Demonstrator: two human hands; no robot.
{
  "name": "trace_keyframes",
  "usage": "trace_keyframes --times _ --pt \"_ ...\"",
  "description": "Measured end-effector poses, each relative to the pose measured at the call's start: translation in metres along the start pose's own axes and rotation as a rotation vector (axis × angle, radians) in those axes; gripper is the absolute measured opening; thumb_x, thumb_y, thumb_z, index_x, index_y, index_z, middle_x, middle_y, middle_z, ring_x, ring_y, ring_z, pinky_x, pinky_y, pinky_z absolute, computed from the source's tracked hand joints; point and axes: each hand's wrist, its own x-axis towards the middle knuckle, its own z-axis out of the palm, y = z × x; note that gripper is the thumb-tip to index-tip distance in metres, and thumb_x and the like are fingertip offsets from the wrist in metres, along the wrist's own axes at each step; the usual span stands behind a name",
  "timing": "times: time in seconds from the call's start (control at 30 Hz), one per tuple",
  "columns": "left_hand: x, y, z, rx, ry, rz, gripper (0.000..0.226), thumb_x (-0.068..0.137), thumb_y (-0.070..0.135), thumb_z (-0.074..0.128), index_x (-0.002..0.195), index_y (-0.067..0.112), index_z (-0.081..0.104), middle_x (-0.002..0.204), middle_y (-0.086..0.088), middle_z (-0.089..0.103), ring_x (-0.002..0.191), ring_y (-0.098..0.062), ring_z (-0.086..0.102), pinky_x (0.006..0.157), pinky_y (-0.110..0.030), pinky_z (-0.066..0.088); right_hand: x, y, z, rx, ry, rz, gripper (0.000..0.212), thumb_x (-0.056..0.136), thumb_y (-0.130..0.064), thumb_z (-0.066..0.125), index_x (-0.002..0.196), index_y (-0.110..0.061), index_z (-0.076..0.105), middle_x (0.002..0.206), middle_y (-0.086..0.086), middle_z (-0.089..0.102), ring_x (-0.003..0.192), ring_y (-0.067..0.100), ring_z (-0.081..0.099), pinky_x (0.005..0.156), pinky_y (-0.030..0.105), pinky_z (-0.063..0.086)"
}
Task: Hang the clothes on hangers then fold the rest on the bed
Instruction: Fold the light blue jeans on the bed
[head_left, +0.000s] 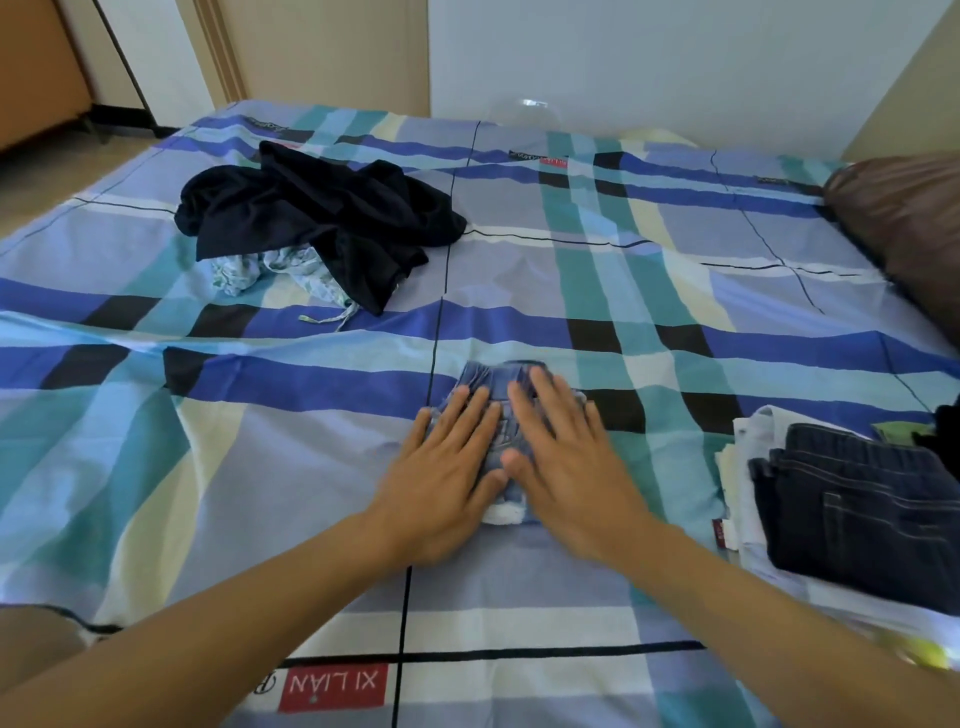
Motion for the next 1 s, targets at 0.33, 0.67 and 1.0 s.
trace_keyframes --times 0.33,0.67,1.0 --pt "0.000 -0.001 -0.010 -0.463 0.249 -0.507 0.088 0.089 0.053 0.057 0.157 0.011 0.020 0.158 -0.015 0.032 0.144 -0.033 0.031 0.115 -0.044 0.031 0.011 0.011 -0.009 0.365 0.024 0.343 0.091 0.094 -0.047 0.065 0.162 -0.027 0.008 0.164 0.015 0.007 0.146 0.036 0.031 0.116 0.043 0.034" --pt "0.000 0.009 -0.041 -0.923 0.188 -0.712 0.050 0.097 0.030 0.064 0.140 0.021 0.043 0.122 -0.008 0.060 0.086 -0.014 0.062 0.060 -0.023 0.044 0.000 0.003 -0.053 0.862 -0.072 0.487 0.104 0.092 -0.026 0.074 0.162 -0.030 -0.001 0.165 -0.001 0.027 0.145 0.018 0.037 0.112 0.030 0.037" --pt "0.032 0.159 -0.077 -1.120 0.248 0.023 0.045 0.093 -0.005 0.059 0.122 0.028 0.048 0.100 0.007 0.065 0.068 -0.015 0.067 0.060 -0.035 0.061 -0.104 0.078 -0.174 0.451 0.473 0.276 0.062 0.096 0.000 0.057 0.148 -0.031 0.046 0.154 -0.006 0.045 0.142 0.013 0.041 0.118 0.036 0.034"
